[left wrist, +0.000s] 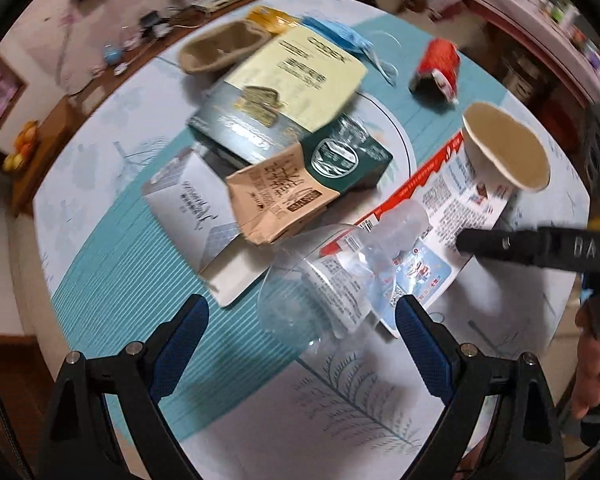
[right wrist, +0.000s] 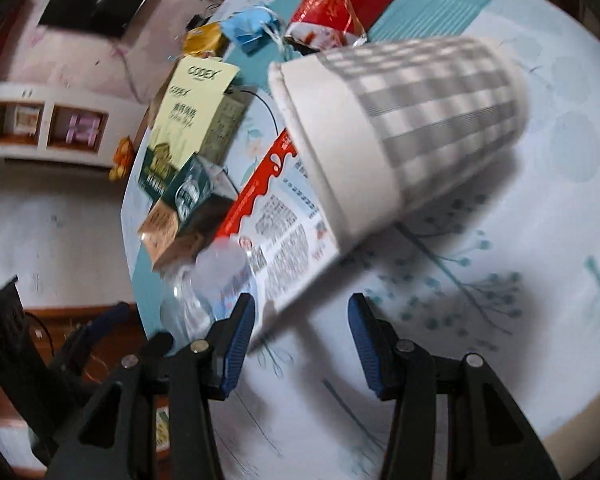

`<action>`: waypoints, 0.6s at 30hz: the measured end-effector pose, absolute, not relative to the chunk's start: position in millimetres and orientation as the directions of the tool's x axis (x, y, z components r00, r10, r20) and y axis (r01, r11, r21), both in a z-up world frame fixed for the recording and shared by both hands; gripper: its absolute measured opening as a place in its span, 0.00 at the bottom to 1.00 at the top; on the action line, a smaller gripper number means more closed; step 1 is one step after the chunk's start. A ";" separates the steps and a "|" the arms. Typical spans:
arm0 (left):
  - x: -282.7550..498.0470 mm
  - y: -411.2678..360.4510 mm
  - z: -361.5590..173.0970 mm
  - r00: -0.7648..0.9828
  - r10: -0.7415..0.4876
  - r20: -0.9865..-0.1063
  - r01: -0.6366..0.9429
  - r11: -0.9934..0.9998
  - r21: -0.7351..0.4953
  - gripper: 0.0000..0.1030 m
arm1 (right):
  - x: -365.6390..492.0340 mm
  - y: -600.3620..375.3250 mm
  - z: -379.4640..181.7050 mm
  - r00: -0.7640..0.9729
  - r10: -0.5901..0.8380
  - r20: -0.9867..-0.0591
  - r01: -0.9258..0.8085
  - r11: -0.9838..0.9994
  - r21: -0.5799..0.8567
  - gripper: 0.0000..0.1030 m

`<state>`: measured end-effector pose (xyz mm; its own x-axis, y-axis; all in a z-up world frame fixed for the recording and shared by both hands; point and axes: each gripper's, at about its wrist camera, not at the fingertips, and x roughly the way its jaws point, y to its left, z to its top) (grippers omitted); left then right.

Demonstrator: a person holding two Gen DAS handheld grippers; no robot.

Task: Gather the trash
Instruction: 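Grasp the plastic bottle with the left tool while the right grasps the red-white snack box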

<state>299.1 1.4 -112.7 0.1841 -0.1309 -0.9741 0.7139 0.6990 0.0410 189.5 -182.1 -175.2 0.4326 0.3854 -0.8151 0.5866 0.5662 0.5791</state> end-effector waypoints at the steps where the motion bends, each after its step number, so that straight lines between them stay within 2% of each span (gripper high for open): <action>1: 301.4 0.1 -117.4 0.173 -0.129 -0.977 0.724 0.689 0.037 0.91 | 191.3 -181.2 -176.1 0.449 0.378 -0.809 0.591 0.554 0.587 0.47; 5: 307.6 -3.0 -129.3 0.118 -0.140 -0.983 0.743 0.669 -0.006 0.91 | 198.7 -178.8 -177.3 0.486 0.336 -0.807 0.612 0.529 0.589 0.47; 7: 309.4 -5.4 -132.9 0.107 -0.146 -0.983 0.754 0.656 -0.015 0.91 | 202.2 -177.6 -176.8 0.490 0.317 -0.812 0.621 0.527 0.580 0.43; 9: 308.3 -9.4 -136.5 0.098 -0.145 -0.985 0.766 0.643 -0.018 0.91 | 205.7 -176.0 -176.4 0.475 0.304 -0.826 0.633 0.534 0.560 0.24; 10: 308.1 -11.4 -138.8 0.092 -0.143 -0.985 0.771 0.637 -0.021 0.91 | 207.3 -175.3 -178.5 0.464 0.303 -0.832 0.639 0.536 0.552 0.20; 14: 305.2 -18.2 -147.6 0.067 -0.122 -0.990 0.784 0.620 -0.024 0.90 | 211.5 -175.4 -177.2 0.470 0.306 -0.828 0.643 0.524 0.558 0.18; 15: 303.7 -19.8 -149.4 0.061 -0.115 -0.991 0.788 0.615 -0.023 0.87 | 211.3 -175.6 -175.6 0.472 0.304 -0.827 0.638 0.530 0.559 0.17; 17: 298.8 -21.9 -151.3 0.065 -0.100 -0.993 0.800 0.600 -0.008 0.74 | 211.6 -174.2 -171.2 0.474 0.300 -0.828 0.627 0.546 0.556 0.16; 18: 295.7 -22.2 -151.4 0.065 -0.097 -0.993 0.803 0.596 -0.006 0.72 | 212.2 -173.1 -168.3 0.474 0.300 -0.828 0.616 0.558 0.555 0.15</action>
